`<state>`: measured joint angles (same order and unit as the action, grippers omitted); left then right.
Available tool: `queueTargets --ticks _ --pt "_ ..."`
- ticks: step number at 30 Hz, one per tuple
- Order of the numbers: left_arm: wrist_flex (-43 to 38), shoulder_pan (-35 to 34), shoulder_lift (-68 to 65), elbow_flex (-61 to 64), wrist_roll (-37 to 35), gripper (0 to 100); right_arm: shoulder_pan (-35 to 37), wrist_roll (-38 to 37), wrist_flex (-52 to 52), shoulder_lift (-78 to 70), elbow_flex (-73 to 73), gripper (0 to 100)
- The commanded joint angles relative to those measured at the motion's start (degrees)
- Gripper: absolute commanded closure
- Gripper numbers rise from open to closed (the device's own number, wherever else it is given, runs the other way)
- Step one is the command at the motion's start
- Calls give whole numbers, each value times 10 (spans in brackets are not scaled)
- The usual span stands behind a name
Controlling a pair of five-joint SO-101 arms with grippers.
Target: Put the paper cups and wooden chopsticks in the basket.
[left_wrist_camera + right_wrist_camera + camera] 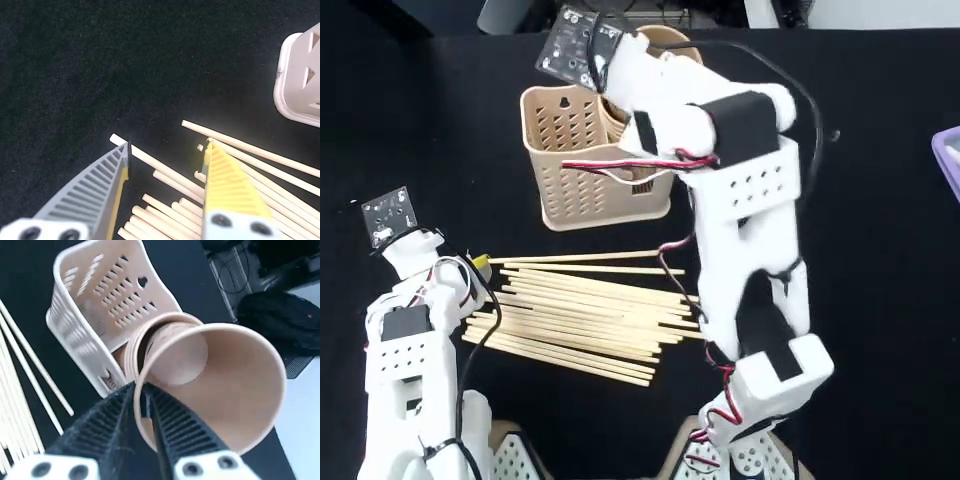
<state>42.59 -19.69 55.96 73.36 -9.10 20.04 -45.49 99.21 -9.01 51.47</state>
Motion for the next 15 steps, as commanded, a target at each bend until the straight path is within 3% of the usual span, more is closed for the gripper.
queueTargets --ticks 1,4,6,11,14,15 --pt "-10 -6 11 -10 -2 759 -4 91 -11 1 75 848" --pt "-10 -6 11 -10 -2 759 4 121 -10 0 120 724" --pt "-10 -6 11 -10 -2 759 14 124 -9 0 137 717" --pt "-10 -6 11 -10 -2 759 18 200 -56 -3 138 823" --pt "-10 -6 11 -10 -2 759 2 263 -106 -16 89 993" --pt "-10 -6 11 -10 -2 759 -4 278 -120 -23 73 980"
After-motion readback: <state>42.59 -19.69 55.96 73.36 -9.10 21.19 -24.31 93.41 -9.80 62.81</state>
